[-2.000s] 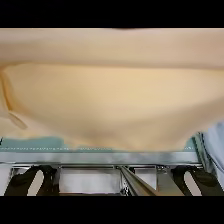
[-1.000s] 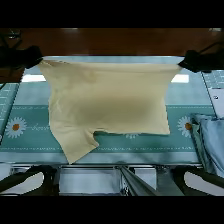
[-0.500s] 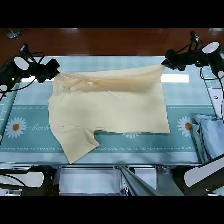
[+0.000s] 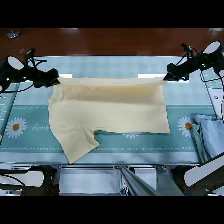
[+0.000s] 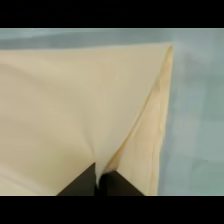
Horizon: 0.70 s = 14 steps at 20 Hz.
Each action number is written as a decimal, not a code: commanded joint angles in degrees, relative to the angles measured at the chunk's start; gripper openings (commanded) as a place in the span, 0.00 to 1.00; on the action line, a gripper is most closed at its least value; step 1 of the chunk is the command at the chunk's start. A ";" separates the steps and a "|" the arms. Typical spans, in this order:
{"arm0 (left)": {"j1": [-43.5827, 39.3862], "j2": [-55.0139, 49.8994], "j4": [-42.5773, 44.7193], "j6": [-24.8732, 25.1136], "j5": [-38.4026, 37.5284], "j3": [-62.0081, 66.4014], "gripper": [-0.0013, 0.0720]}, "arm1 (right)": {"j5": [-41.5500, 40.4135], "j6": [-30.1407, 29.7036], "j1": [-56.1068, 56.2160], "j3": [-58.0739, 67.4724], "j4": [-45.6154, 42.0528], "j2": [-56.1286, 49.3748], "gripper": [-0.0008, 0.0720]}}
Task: Fold the shirts.
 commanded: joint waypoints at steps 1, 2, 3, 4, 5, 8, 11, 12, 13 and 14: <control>1.16 -0.76 2.23 3.26 -6.58 -0.26 0.05 | 2.97 -0.11 0.37 -1.51 -4.42 -0.17 0.05; 1.16 -1.29 2.82 3.45 -6.71 -0.26 0.05 | 1.97 -0.07 0.72 -2.36 -4.57 -0.44 0.05; 0.94 -1.88 2.78 5.79 -6.38 -0.33 0.05 | -0.07 0.00 1.16 -3.54 -4.31 -0.55 0.05; 0.74 -2.60 3.26 6.45 -6.78 -0.33 0.05 | -2.36 0.66 1.57 -4.87 -4.33 -0.55 0.05; 0.79 -3.15 3.19 6.03 -7.91 -0.31 0.05 | -3.91 1.66 1.81 -5.95 -4.39 -0.57 0.05; 1.53 -3.96 3.17 5.99 -10.86 -0.31 0.05 | -2.62 4.07 1.90 -6.84 -6.12 -0.85 0.05; 1.53 -4.74 3.17 6.03 -12.74 -0.31 0.05 | -0.74 4.09 2.25 -6.84 -6.40 -0.92 0.05; 1.49 -5.09 2.71 6.01 -13.20 -0.31 0.06 | -0.96 4.09 2.62 -6.84 -6.21 -0.92 0.10; 1.49 -5.33 1.49 6.01 -14.32 -0.28 0.24 | -1.01 4.92 3.02 -6.84 -5.90 -0.90 0.56; 1.51 -5.38 0.76 6.10 -17.09 -0.07 0.91 | -0.46 4.68 3.04 -6.69 -5.20 -0.83 0.86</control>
